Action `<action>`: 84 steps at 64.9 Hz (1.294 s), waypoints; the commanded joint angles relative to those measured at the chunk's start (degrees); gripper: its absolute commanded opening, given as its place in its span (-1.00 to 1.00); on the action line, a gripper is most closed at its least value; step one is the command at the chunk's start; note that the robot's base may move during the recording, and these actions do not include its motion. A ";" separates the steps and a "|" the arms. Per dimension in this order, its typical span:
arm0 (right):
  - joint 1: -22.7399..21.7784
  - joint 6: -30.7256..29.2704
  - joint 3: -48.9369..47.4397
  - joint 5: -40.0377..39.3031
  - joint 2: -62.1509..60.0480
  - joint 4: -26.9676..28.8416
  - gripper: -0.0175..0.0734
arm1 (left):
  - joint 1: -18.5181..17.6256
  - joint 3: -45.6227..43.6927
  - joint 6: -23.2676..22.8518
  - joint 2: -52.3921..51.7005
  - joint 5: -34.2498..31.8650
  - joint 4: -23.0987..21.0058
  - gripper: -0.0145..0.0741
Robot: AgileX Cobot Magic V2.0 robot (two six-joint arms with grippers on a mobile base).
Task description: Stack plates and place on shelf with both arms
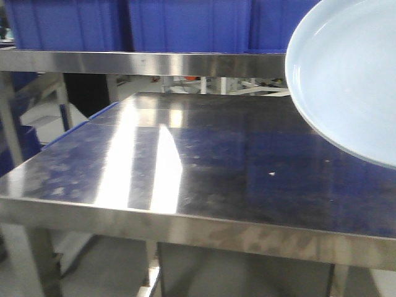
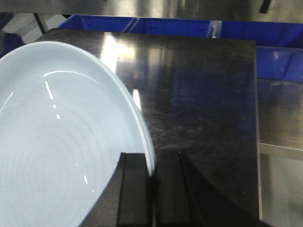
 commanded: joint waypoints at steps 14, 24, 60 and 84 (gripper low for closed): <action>-0.40 -0.15 -1.76 -5.70 -0.01 -0.27 -0.57 | 0.17 -1.62 -0.57 -0.05 -4.47 0.00 -0.47; -0.40 -0.15 -1.76 -5.70 -0.01 -0.27 -0.57 | 0.17 -1.62 -0.57 -0.05 -4.47 0.00 -0.47; -0.40 -0.15 -1.76 -5.70 -0.01 -0.27 -0.57 | 0.17 -1.62 -0.57 -0.05 -4.47 0.00 -0.47; -0.40 -0.15 -1.76 -5.70 -0.01 -0.27 -0.57 | 0.17 -1.62 -0.57 -0.05 -4.47 0.00 -0.47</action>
